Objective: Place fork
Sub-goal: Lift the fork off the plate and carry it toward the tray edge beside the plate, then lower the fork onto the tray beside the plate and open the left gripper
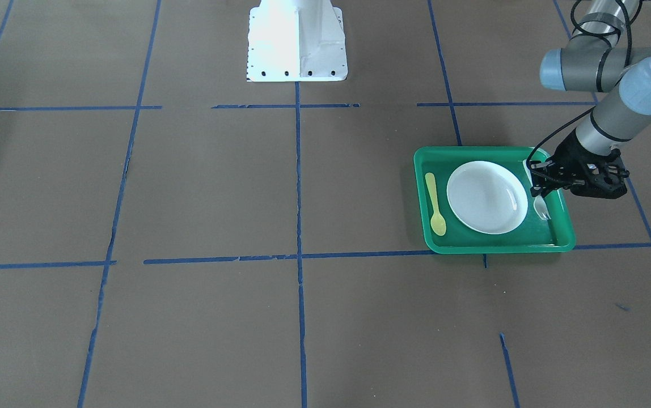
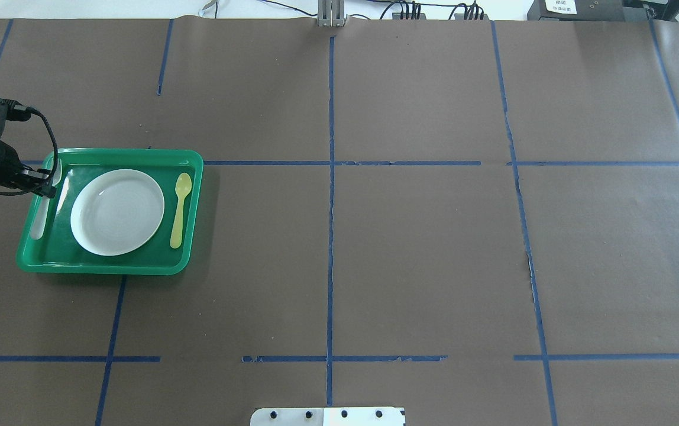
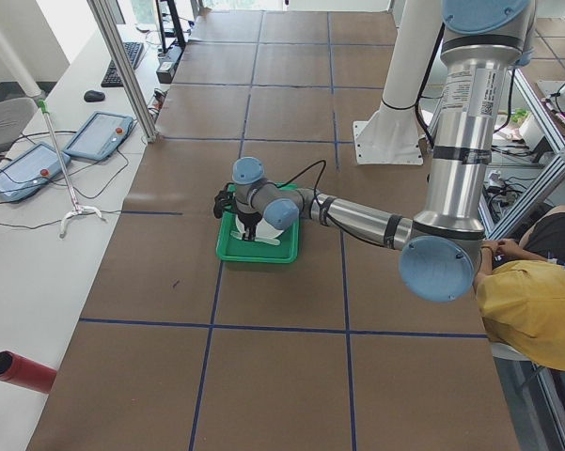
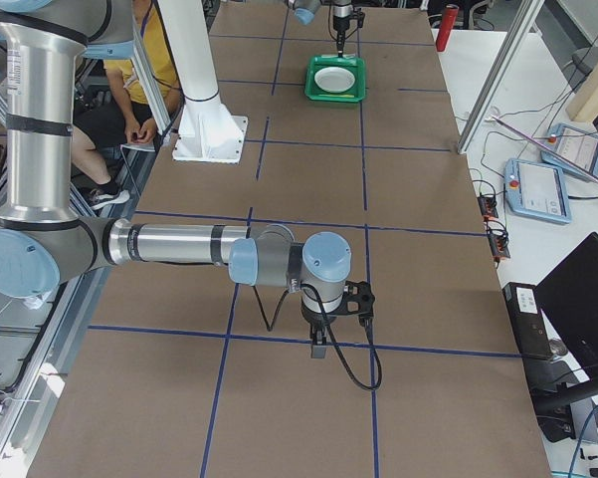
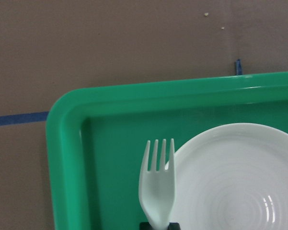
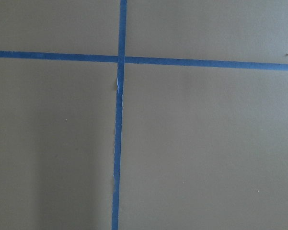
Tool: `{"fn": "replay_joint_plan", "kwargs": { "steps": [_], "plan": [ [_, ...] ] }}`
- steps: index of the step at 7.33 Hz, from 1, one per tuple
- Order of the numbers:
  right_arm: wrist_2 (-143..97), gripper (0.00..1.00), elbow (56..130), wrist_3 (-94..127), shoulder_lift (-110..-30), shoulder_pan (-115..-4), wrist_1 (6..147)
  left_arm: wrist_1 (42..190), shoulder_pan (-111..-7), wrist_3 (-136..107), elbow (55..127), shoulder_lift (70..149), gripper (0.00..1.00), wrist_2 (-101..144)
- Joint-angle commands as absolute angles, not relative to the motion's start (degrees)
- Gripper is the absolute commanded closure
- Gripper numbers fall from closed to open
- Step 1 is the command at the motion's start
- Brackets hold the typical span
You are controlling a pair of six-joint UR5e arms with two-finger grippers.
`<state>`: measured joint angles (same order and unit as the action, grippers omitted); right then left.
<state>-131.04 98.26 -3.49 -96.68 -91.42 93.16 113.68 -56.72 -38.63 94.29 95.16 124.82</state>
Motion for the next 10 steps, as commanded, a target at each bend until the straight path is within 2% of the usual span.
{"fn": "replay_joint_plan", "kwargs": {
  "steps": [1,4,8,9,10],
  "plan": [
    [-131.0,0.00,98.3,-3.4,-96.7,-91.4,93.2,113.8,-56.6,-38.6,90.1,96.4,1.00,125.0],
    [-131.0,0.00,98.3,-3.5,-96.7,-91.4,93.2,113.9,-56.3,-44.1,87.7,99.7,1.00,125.1],
    [-131.0,0.00,98.3,-3.4,-96.7,-91.4,93.2,115.3,-56.2,-43.3,85.6,99.6,1.00,125.1],
    [-131.0,0.00,98.3,-3.4,-96.7,-91.5,93.2,115.3,-56.2,-43.3,85.5,99.6,0.87,125.1],
    [-131.0,0.00,98.3,-3.5,-96.7,-91.4,93.2,115.4,-56.2,-43.4,85.5,99.6,0.79,125.1]
  ]
}}
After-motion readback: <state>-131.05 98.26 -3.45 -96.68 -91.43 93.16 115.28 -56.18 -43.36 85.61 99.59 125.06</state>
